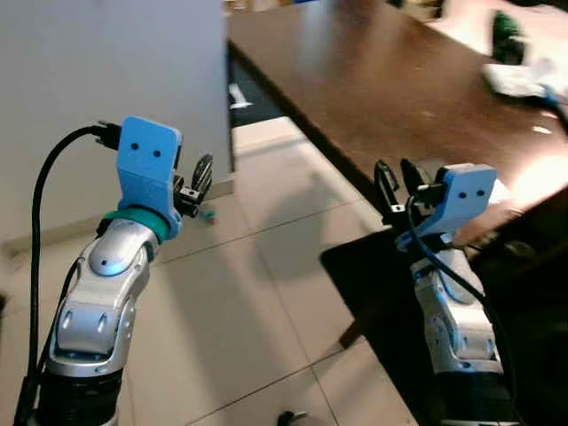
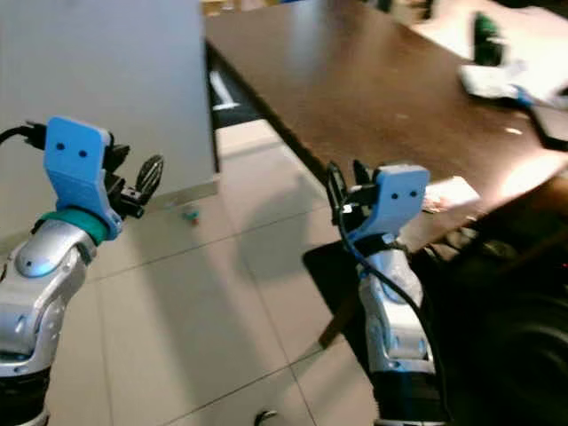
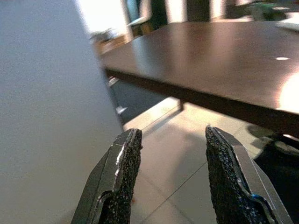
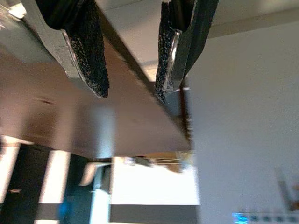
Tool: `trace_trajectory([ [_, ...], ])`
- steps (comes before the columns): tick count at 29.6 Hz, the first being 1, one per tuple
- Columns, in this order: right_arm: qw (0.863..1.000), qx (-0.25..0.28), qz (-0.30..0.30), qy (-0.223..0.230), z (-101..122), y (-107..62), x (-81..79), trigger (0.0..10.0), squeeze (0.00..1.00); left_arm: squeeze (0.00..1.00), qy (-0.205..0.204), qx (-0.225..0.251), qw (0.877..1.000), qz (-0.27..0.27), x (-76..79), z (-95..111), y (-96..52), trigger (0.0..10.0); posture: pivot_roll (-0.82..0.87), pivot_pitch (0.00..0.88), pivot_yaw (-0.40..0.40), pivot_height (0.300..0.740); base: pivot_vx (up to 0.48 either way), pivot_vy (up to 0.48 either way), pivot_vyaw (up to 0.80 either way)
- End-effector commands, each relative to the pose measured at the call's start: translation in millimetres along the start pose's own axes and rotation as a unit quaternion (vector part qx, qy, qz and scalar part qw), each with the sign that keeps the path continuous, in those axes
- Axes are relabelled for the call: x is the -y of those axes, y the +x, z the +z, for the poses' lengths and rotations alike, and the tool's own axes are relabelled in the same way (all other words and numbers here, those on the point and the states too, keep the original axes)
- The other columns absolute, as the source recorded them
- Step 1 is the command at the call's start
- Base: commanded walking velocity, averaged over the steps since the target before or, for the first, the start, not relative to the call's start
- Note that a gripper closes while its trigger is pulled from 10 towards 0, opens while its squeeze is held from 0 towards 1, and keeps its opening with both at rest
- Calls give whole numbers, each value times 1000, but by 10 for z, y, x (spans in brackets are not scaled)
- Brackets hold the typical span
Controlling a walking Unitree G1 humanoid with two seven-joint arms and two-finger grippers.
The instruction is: Hang keys on a hook
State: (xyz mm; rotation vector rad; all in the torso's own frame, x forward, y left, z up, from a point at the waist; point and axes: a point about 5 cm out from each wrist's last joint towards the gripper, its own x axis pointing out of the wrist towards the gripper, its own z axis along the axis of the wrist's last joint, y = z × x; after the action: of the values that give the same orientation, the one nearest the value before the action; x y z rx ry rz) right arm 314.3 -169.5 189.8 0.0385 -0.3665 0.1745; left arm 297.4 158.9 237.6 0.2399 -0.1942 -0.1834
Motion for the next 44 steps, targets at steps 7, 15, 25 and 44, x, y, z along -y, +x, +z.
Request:
trace_trajectory([
  [7,1000,-18,-1,13,-82,-39,-59,10000,0,0,16,4,1000,-19,25,28,-11,10000,57,0,65,740,0,0,-800],
  [15,1000,-23,2,14,-102,-51,-77,10000,0,0,15,-2,1000,-23,56,-6,-26,10000,59,0,63,740,0,0,-800],
  [25,1000,-25,2,14,-113,-54,-86,10000,0,0,16,-1,999,-32,67,6,-23,10000,59,0,63,740,0,0,-800],
  [44,999,-35,4,13,-158,-79,-95,10000,0,0,35,-36,999,8,10,-120,39,10000,60,0,66,740,0,0,-800],
])
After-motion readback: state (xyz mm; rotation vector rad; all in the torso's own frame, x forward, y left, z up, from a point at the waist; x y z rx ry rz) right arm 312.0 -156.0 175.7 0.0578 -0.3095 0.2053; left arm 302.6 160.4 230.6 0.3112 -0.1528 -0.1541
